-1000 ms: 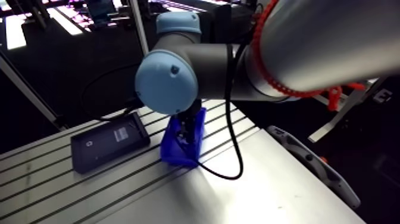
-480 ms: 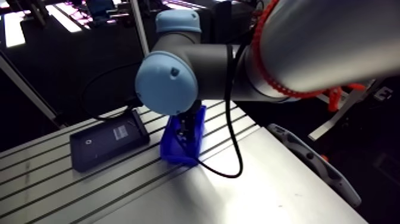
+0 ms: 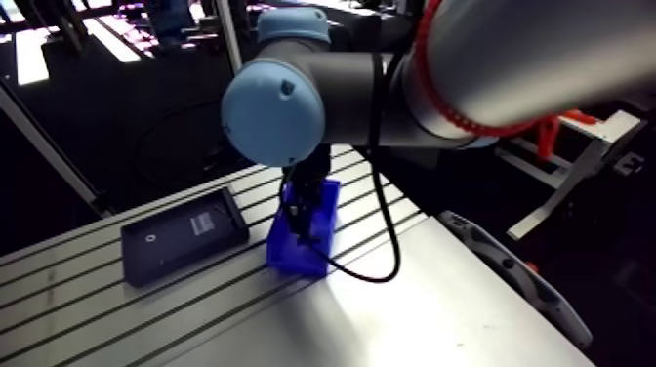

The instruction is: Pick up the M10 bolt from the tray and put it into the blue bin.

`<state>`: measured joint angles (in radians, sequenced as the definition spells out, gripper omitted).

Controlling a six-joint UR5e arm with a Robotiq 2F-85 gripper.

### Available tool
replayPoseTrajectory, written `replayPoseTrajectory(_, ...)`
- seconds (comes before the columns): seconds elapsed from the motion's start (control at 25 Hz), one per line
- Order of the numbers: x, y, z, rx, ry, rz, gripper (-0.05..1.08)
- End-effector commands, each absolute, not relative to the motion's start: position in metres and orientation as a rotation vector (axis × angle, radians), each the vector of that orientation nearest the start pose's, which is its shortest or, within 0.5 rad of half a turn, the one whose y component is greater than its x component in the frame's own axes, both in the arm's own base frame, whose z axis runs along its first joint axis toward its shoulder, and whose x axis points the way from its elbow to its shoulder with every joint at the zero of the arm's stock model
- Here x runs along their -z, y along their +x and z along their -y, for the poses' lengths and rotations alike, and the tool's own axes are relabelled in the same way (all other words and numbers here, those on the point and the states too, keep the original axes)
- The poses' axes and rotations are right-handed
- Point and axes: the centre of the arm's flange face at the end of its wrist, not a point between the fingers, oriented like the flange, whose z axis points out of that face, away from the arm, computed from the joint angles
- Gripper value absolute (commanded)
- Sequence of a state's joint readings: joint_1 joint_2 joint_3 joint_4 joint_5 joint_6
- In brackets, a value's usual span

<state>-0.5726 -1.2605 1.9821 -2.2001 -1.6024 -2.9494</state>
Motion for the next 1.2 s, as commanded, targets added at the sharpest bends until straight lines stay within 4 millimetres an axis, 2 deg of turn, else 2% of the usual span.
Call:
replayPoseTrajectory(0.04,-0.256,-0.515,-0.17,0.075,-1.191,-2.83,0.02)
replayPoseTrajectory(0.2,-0.3,-0.523,-0.166,0.069,-1.187,-2.832,0.03)
replayPoseTrajectory(0.36,-0.351,-0.534,-0.149,0.056,-1.105,-2.862,0.03)
replayPoseTrajectory(0.6,-0.408,-0.54,-0.103,0.049,-0.917,-2.915,0.03)
replayPoseTrajectory(0.68,-0.428,-0.545,-0.083,0.045,-0.843,-2.939,0.03)
replayPoseTrajectory(0.76,-0.452,-0.552,-0.052,0.025,-0.748,-2.974,0.02)
replayPoseTrajectory(0.88,-0.475,-0.558,-0.013,-0.013,-0.606,-3.037,0.02)
replayPoseTrajectory(1.0,-0.493,-0.562,-0.007,0.0,-0.388,-3.098,0.02)
replayPoseTrajectory(1.2,-0.503,-0.563,0.018,0.032,-0.103,-3.111,0.02)
